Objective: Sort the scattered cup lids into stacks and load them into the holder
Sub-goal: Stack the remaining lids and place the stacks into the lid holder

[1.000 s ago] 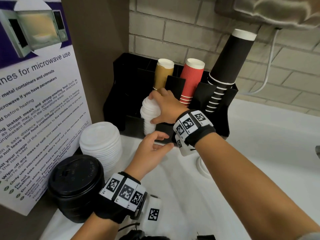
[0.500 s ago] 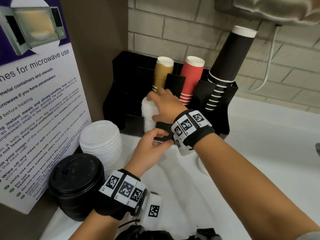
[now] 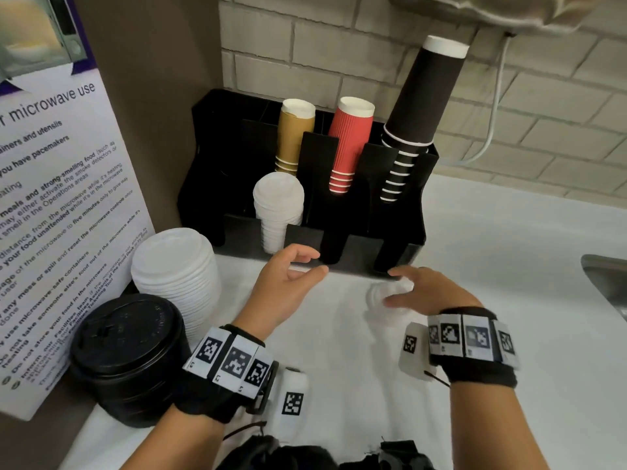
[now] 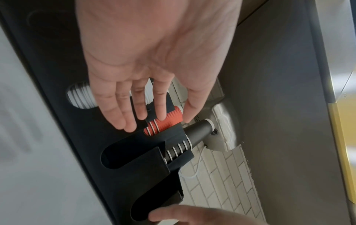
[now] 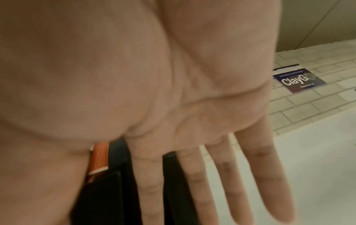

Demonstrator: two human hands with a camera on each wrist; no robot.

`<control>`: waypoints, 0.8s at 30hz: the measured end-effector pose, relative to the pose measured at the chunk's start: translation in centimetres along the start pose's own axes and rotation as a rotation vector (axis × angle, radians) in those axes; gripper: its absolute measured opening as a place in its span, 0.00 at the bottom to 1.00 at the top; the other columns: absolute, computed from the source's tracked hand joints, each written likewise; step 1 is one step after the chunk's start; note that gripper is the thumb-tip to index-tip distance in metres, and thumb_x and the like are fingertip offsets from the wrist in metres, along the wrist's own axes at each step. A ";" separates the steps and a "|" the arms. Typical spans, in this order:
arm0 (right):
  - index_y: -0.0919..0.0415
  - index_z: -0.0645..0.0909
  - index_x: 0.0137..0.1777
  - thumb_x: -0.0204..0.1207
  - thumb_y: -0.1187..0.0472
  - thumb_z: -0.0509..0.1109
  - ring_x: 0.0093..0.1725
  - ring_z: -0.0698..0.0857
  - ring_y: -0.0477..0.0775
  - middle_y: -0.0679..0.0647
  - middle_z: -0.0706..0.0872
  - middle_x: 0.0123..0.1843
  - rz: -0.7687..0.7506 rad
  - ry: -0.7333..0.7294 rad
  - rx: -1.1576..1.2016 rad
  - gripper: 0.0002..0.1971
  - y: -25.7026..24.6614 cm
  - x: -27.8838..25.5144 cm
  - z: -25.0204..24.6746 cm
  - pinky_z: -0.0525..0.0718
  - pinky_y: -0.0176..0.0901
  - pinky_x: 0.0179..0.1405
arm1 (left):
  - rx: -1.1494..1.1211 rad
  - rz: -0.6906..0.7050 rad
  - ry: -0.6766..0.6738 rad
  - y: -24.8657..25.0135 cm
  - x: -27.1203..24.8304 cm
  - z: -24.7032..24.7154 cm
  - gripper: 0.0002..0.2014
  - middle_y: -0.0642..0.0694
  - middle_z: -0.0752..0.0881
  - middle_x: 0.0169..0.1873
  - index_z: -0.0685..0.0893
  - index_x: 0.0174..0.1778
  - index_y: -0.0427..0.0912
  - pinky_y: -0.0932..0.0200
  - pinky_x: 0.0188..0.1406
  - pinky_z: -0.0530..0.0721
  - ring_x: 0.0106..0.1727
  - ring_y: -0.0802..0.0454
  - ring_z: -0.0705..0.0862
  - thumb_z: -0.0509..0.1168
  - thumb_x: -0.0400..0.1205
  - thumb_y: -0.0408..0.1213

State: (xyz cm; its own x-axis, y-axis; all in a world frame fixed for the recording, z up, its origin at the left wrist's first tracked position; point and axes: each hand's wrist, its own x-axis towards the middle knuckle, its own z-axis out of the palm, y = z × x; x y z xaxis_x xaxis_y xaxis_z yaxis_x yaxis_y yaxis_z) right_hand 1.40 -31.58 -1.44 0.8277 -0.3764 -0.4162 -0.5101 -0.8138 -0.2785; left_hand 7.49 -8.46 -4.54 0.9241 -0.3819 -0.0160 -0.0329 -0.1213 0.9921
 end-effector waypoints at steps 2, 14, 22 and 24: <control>0.41 0.63 0.80 0.67 0.46 0.78 0.72 0.74 0.58 0.54 0.70 0.76 0.039 -0.032 -0.027 0.42 0.1 0.8 1.0 0.72 0.47 0.64 | 0.005 -0.001 -0.015 0.0 -0.2 0.2 0.10 0.55 0.82 0.59 0.83 0.56 0.54 0.61 0.54 0.82 0.51 0.58 0.84 0.71 0.80 0.42; 0.44 0.66 0.65 0.60 0.53 0.81 0.45 0.81 0.51 0.49 0.78 0.50 -0.057 -0.093 -0.076 0.36 -1.3 2.1 2.8 0.80 0.44 0.41 | 0.018 0.027 -0.014 0.2 -0.5 -0.6 0.10 0.57 0.82 0.58 0.83 0.56 0.56 0.66 0.49 0.80 0.49 0.61 0.84 0.71 0.80 0.42; 0.35 0.70 0.65 0.55 0.47 0.82 0.54 0.86 0.44 0.39 0.84 0.53 -0.598 -0.135 0.546 0.37 -5.0 -2.5 -0.2 0.85 0.45 0.58 | -0.032 0.098 -0.357 0.3 -0.9 -0.9 0.49 0.62 0.72 0.74 0.64 0.76 0.72 0.54 0.67 0.82 0.70 0.59 0.78 0.84 0.63 0.49; 0.37 0.70 0.66 0.56 0.48 0.83 0.57 0.86 0.48 0.46 0.84 0.57 -0.651 -0.140 0.594 0.37 -5.7 -2.9 -0.3 0.84 0.49 0.62 | -0.105 0.173 -0.345 0.4 -1.1 -0.6 0.48 0.61 0.76 0.72 0.66 0.76 0.71 0.52 0.64 0.84 0.69 0.57 0.80 0.83 0.64 0.44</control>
State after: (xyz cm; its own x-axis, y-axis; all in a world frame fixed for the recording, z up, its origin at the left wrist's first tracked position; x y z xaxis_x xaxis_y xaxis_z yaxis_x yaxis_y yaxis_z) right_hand 2.00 -25.99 1.62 0.9792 0.1702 -0.1101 -0.0177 -0.4691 -0.8830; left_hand 6.72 -7.55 -4.06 0.7257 -0.6758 0.1293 -0.1211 0.0596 0.9909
